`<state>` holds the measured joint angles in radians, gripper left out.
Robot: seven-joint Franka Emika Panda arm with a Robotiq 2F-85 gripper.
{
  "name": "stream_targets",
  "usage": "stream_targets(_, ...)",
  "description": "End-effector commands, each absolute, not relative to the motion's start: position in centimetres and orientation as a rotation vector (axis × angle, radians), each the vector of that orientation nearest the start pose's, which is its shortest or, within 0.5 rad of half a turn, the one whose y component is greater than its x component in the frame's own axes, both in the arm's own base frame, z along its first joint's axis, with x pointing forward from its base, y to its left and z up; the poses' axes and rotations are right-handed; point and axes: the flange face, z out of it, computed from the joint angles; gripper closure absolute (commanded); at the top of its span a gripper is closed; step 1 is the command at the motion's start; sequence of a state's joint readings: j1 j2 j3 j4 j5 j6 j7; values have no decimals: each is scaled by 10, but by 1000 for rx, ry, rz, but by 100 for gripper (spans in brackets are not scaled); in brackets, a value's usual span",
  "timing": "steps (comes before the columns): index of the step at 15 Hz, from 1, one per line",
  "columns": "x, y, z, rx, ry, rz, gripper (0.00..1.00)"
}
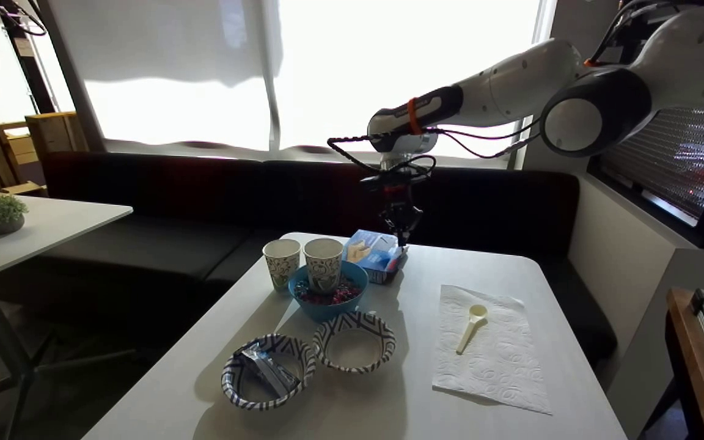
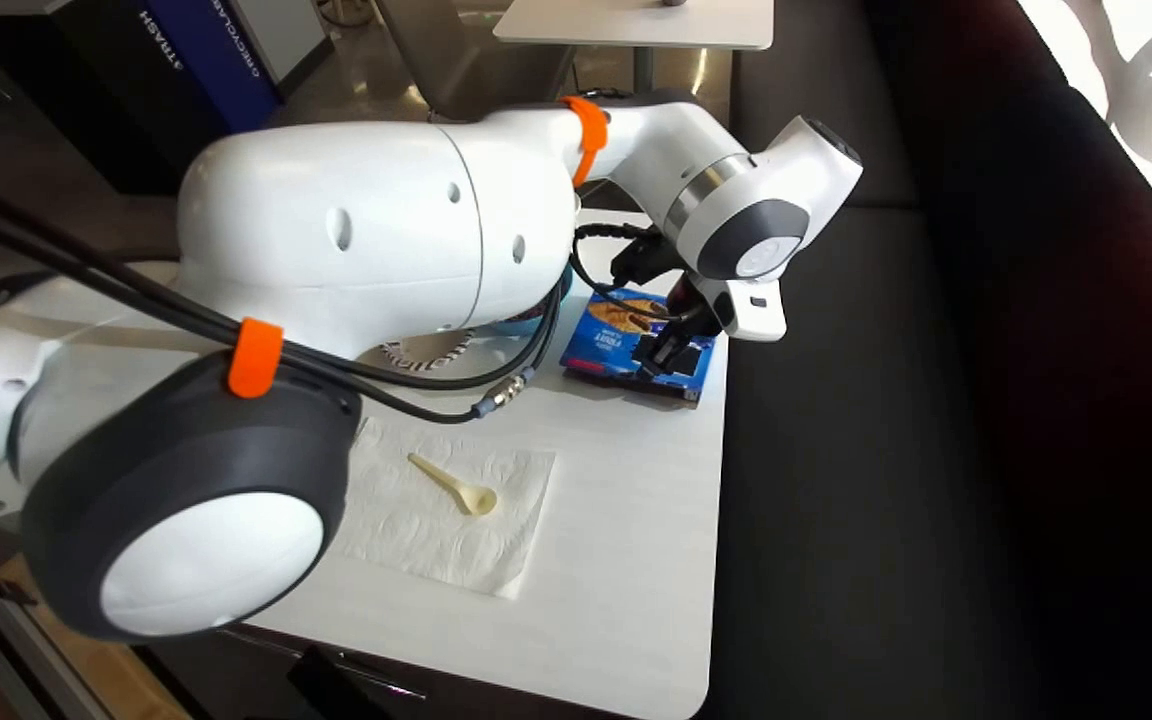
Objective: Move the box to the right
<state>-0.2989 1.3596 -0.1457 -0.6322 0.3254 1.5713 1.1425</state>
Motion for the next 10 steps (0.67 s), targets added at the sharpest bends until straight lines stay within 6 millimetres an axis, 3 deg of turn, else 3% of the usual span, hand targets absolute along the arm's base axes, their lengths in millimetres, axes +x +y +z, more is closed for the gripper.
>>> stream_targets(1,698,-243,104,-2102,2274,828,100)
stream_targets(5,693,-244,117,-2048,2317,915,100)
stream_targets(10,682,-249,110,-1989,2349,1013,100)
